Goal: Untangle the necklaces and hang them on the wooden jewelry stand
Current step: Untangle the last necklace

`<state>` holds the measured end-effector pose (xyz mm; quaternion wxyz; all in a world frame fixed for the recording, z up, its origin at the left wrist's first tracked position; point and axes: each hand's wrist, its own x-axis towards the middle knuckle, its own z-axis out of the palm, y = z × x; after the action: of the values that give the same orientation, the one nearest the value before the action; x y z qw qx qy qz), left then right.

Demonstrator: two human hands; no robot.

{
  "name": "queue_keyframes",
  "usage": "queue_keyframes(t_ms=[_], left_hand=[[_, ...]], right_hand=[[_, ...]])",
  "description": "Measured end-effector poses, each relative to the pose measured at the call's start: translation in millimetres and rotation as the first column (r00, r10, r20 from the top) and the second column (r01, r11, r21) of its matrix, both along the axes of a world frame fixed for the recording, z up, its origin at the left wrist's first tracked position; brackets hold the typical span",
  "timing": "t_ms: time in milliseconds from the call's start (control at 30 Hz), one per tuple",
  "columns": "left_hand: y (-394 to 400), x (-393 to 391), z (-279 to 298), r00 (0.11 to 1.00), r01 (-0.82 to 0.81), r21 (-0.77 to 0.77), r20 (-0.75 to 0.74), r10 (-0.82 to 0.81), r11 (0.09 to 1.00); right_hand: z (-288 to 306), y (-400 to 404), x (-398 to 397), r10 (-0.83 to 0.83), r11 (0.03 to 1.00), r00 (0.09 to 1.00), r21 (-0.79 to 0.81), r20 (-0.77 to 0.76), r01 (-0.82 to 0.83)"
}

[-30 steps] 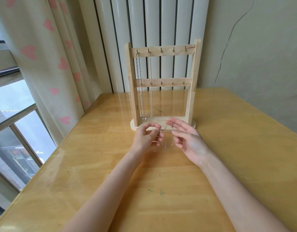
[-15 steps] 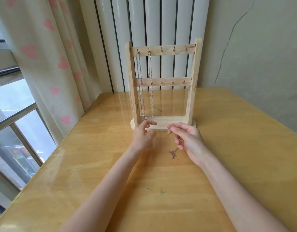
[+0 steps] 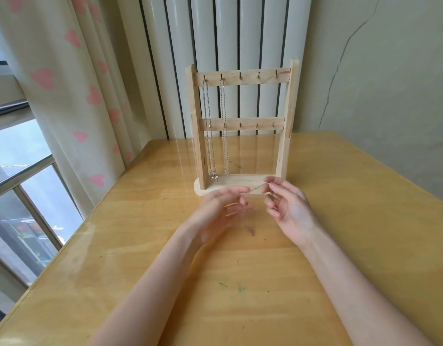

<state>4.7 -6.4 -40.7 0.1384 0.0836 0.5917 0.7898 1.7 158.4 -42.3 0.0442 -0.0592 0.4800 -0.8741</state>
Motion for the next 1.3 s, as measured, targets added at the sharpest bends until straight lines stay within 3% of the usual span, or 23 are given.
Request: queue_keyframes(t_ms=[133, 367, 533, 833, 1200, 1300], left_hand=[[-7, -3, 4, 0.993, -0.097, 0.235, 0.095, 0.076, 0.967], [-4, -1, 3, 0.999, -0.033, 0.085, 0.0, 0.033, 0.996], [-2, -1, 0, 0.998, -0.015, -0.004, -0.058, 0.015, 1.0], [2, 3, 1, 0.99, -0.048, -0.143, -0.137, 0.028, 0.989], [3, 0, -2, 0.996, -0.062, -0.116, -0.076, 0.054, 0.991], [1, 0, -3, 0.993, -0.038, -0.198, -0.114, 0.016, 0.979]], right_hand=[[-4, -1, 0, -0.04, 0.986, 0.999, 0.164, -0.005, 0.04], [-10, -12, 5, -0.052, 0.838, 0.987, 0.532, -0.15, 0.125], [-9, -13, 4, -0.066, 0.872, 0.982, 0.468, -0.178, 0.143], [-6, -13, 6, -0.031, 0.864, 0.988, 0.493, -0.15, 0.102], [-6, -10, 6, 0.066, 0.92, 0.997, 0.389, -0.037, -0.047], [-5, -8, 6, 0.074, 0.923, 0.996, 0.381, -0.043, -0.052]])
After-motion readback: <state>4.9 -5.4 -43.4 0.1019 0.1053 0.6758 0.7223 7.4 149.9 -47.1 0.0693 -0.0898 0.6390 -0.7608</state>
